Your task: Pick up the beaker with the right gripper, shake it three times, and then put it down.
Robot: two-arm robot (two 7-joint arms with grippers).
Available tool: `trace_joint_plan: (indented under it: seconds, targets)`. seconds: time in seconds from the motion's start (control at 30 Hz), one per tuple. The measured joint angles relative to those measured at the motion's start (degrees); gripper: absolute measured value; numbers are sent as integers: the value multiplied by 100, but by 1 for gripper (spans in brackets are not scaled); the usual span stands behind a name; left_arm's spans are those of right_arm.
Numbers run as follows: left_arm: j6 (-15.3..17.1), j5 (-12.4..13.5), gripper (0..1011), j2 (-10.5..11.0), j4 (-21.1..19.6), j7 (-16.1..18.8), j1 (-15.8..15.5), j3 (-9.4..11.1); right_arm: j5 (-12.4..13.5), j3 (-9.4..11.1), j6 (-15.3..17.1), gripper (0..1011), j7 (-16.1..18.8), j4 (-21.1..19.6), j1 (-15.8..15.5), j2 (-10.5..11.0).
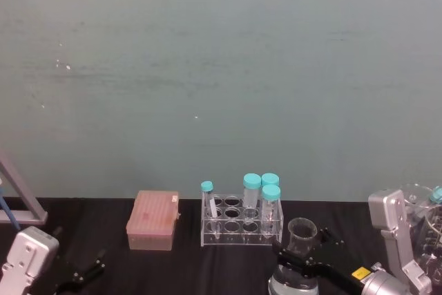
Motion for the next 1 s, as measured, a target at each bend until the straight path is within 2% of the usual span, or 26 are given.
trace_joint_plan:
  seconds: [1.0]
  targets:
    - [0,0,1000,0,0,0,0,0,-169,71,26,1000,-21,17,-23,-76]
